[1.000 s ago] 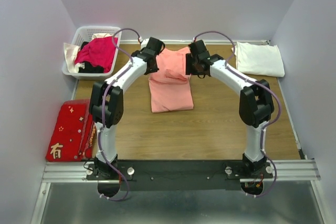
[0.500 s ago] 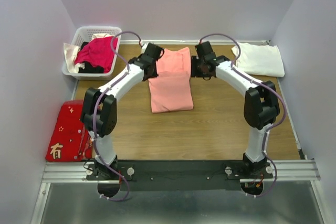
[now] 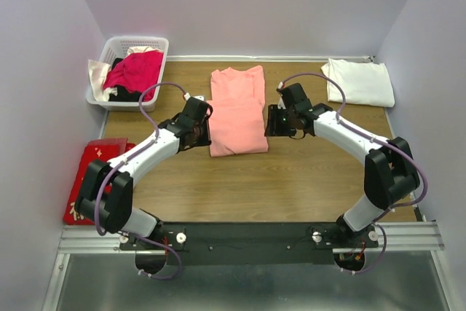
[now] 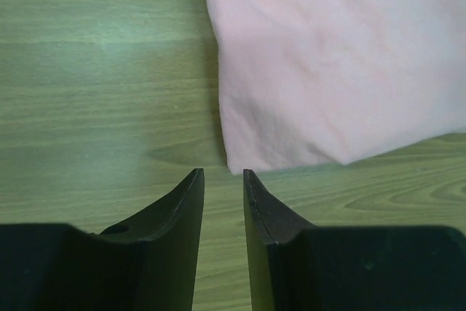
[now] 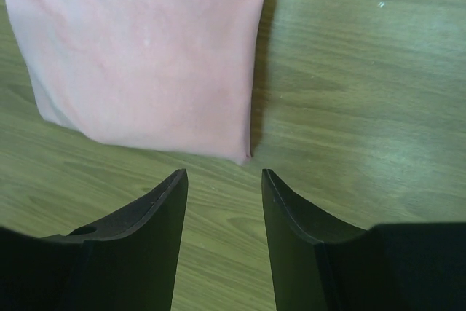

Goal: Fold and stack the t-shirts
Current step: Fold the tshirt

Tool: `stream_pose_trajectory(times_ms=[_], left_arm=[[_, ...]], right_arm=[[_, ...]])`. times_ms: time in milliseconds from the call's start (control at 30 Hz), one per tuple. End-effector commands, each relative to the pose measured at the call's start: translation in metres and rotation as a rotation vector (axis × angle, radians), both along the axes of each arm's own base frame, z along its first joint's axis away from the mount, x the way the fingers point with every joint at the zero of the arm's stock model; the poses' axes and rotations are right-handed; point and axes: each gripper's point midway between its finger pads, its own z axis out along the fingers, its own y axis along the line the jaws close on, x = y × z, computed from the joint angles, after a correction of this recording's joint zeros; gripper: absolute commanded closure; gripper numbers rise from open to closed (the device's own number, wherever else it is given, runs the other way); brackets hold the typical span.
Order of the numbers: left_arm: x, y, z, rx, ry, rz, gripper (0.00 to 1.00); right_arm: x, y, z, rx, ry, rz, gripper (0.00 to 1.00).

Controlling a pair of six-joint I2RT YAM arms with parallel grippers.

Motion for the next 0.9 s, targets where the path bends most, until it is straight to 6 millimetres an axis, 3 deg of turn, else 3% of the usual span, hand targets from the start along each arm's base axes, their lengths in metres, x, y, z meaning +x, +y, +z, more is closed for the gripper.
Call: stream_pose_trajectory(times_ms=[0,133,267,500,867], left_arm=[[-0.007,-0.017,-0.015,-0.106,0.005,-0.043,0.61],[-0.01,-0.023,-0.025,-0.143,0.011,-0.053,0.61],[-0.011,-0.026,-0.03,-0.176,-0.014,-0.061,0.6],[-0.016,-0.027,-0.046,-0.184,0.019,-0.067,0.6],[-0.017,-0.021,-0.073,-0.14,0.058,-0.038,0.6]], right_arm=[[-0.018,0.014,-0.019,0.078,0.056,0.057,0.47],[-0.02,0.013,-0.031,0.071,0.065,0.064,0.46],[-0.016,0.007,-0.042,0.047,0.036,0.047,0.39],[-0.02,0.005,-0.069,0.026,0.079,0.041,0.38],[-0.022,0.01,-0.086,0.039,0.1,0.067,0.39]])
